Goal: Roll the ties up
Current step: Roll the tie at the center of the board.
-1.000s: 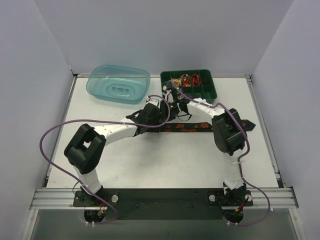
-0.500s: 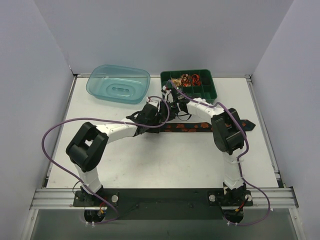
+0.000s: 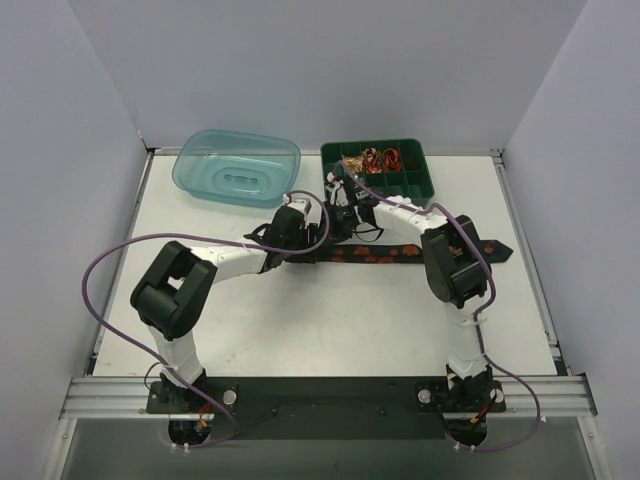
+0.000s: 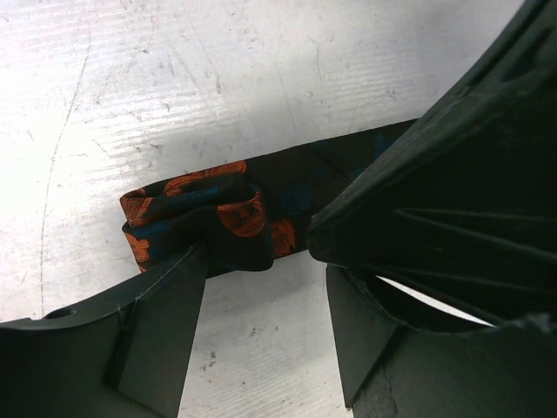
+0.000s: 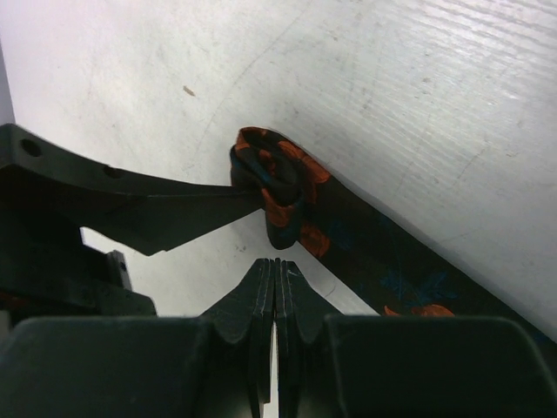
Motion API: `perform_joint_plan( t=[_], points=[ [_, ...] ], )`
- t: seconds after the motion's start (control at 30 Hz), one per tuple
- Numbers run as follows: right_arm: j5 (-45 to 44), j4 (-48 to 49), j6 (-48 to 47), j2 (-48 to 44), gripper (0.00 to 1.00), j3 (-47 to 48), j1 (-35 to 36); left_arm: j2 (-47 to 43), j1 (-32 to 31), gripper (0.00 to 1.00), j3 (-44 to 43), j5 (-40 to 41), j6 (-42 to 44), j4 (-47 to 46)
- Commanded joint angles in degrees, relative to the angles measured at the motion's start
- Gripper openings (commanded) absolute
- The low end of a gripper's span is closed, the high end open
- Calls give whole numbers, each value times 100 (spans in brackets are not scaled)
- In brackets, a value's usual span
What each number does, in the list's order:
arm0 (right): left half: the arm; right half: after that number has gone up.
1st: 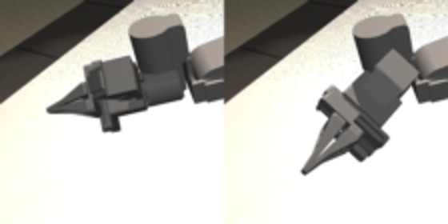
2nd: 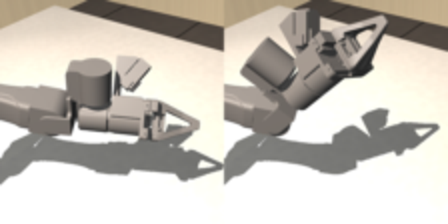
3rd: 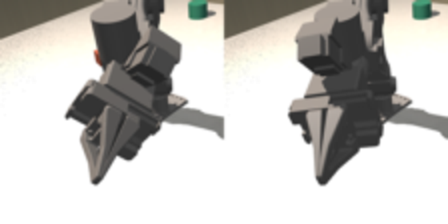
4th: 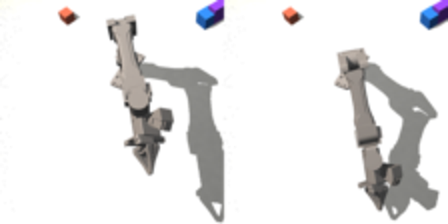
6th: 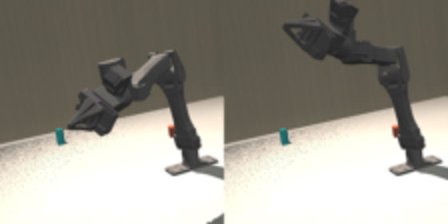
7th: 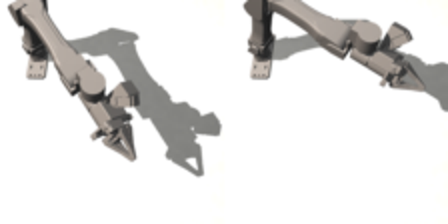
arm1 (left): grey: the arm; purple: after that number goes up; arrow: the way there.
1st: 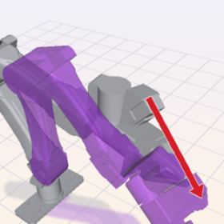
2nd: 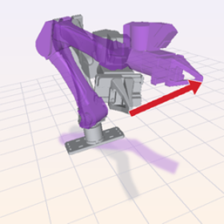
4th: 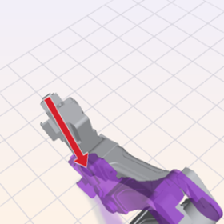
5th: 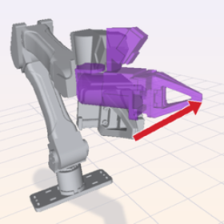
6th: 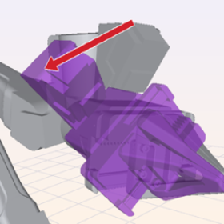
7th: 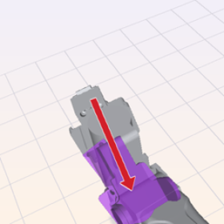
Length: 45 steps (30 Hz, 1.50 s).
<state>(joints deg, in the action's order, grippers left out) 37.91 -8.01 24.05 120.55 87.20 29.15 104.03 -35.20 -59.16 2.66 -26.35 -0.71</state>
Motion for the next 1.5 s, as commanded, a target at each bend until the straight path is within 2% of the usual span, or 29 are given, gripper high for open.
perform_joint_plan(
  t=[0.0, 0.6, 1.23, 1.33, 1.47],
  points=[
    [-56, -245, 100, 162, 0, 87, -102, 47, 48, 67, 9, -248, -81, -377],
    [-153, -218, 82, -269, 0, -194, -260, -330, 171, 67, 0, -415, -107, -351],
    [-56, -122, 64, -480, 0, -247, -173, -691, 742, 67, 651, -1513, -634, -1677],
    [-56, -122, 64, -471, 0, -265, -164, -691, 769, 66, 721, -1566, -714, -1827],
    [-56, -122, 56, -463, 0, -265, -164, -726, 778, 59, 800, -1444, -749, -1880]
  ],
)
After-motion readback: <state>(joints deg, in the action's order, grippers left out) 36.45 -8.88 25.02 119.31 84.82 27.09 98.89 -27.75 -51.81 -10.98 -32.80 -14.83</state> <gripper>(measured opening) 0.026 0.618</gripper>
